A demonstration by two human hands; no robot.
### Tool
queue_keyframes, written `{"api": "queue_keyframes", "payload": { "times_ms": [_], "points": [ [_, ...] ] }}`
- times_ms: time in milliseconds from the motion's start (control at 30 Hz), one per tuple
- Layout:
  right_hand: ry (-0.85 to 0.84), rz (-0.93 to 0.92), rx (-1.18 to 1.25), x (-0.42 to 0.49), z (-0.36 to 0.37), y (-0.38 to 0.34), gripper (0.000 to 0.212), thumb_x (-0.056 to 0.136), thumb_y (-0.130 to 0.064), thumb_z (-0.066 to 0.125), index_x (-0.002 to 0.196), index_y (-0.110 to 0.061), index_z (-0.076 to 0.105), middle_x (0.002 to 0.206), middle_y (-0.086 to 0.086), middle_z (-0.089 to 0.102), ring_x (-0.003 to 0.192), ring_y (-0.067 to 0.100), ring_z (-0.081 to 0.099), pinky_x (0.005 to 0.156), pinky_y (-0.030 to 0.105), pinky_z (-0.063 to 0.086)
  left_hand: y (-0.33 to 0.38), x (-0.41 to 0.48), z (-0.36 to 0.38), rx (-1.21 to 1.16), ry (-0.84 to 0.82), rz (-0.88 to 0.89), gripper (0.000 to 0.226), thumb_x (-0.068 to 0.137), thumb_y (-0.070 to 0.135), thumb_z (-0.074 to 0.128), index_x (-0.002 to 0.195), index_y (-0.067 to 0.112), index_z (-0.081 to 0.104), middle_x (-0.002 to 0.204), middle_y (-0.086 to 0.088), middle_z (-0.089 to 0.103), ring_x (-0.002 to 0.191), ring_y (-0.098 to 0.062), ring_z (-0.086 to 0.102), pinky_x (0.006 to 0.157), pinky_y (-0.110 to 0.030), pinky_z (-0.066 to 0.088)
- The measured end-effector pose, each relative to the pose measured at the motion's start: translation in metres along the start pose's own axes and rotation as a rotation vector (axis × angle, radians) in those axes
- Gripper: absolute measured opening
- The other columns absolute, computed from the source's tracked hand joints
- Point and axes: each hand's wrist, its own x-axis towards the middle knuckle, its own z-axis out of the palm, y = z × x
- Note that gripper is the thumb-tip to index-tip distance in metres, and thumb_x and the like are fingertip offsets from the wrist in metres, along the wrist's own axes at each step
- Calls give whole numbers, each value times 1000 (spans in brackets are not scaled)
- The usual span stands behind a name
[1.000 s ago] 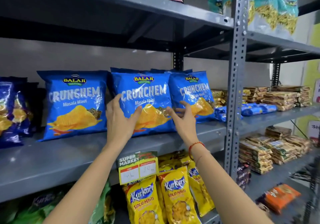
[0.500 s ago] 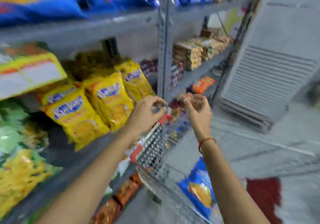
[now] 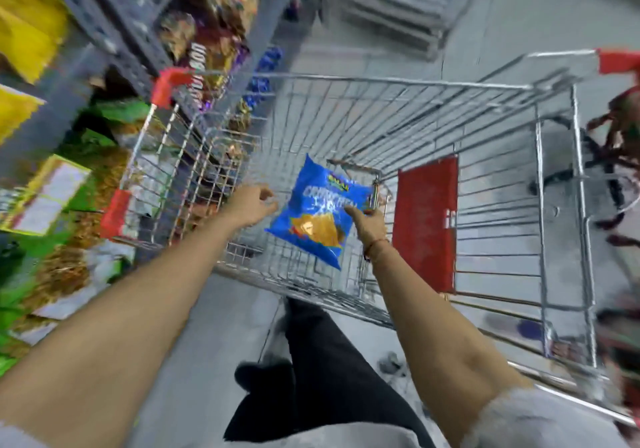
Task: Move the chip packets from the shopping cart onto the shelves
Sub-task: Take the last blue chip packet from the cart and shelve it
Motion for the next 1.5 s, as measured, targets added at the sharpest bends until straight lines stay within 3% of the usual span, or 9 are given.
{"api": "queue_keyframes", "payload": {
  "times_ms": [333, 500, 667, 800, 1000, 1167, 1300, 1400, 1500],
  "points": [
    [-56, 288, 118, 60, 12, 53, 81, 72, -31, 79, 134, -2, 36, 115, 8, 49, 101, 21, 48, 81, 33, 43, -31, 65, 70, 345, -118, -136, 70, 84, 50, 55, 136, 8, 36, 143, -20, 38, 132, -36, 32, 106, -52, 30],
    [-139, 284, 154, 85, 26, 72, 73, 75, -25, 78, 132, -2, 38, 104, 4, 61, 95, 21, 59, 81, 35, 47, -28, 93, 99, 119, -154, -275, 94, 78, 64, 53, 147, 14, 14, 155, -17, 19, 140, -36, 19, 112, -52, 20],
    [-228, 318, 227, 95, 32, 83, 48, 81, -18, 72, 120, -12, 44, 103, 5, 62, 81, 13, 61, 78, 34, 52, -37, 117, 114, -222, -144, -373, 131, 41, 78, 69, 144, 13, 22, 148, -10, 38, 132, -31, 39, 109, -44, 34],
    [-234, 312, 275, 97, 37, 81, 46, 79, -16, 74, 117, -12, 49, 111, 8, 64, 85, 21, 63, 82, 37, 53, -37, 117, 110, -332, -156, -386, 84, 60, 48, 80, 129, 12, 49, 122, 2, 59, 96, -16, 60, 83, -27, 47],
    [-235, 207, 294, 81, 35, 56, 43, 77, -9, 74, 116, -2, 57, 92, 4, 69, 68, 10, 67, 58, 19, 57, -44, 102, 94, -493, -250, -396, 104, 39, 62, 83, 126, 14, 52, 124, -3, 61, 102, -20, 63, 93, -37, 51],
    [-306, 121, 214, 49, 27, 28, 44, 75, -10, 76, 114, -6, 54, 112, 12, 67, 80, 15, 64, 63, 17, 57, -26, 63, 57, -515, -308, -384, 50, 71, 26, 78, 114, 13, 56, 106, -3, 66, 76, -12, 64, 55, -21, 54],
    [-352, 9, 214, 15, 24, -1, 42, 78, -10, 74, 109, -19, 47, 96, -6, 63, 77, 6, 61, 61, 11, 54, -18, 27, 18, -528, -286, -337, 68, 61, 34, 84, 119, 10, 56, 113, -6, 66, 87, -18, 66, 69, -27, 54],
    [-372, -90, 196, -12, 25, -24, 50, 73, -17, 79, 115, -20, 51, 119, 6, 66, 97, 20, 67, 85, 32, 56, -11, -2, -10, -551, -241, -268, 99, 26, 54, 89, 112, 14, 59, 104, -1, 69, 82, -13, 67, 65, -26, 53],
    [-373, -202, 238, -39, 27, -50, 63, 71, -17, 81, 126, -13, 50, 126, 9, 61, 104, 21, 65, 84, 29, 55, -3, -29, -39, -559, -127, -180, 81, 26, 59, 86, 95, 23, 62, 95, 7, 68, 79, -5, 66, 62, -19, 51]
  ]
}}
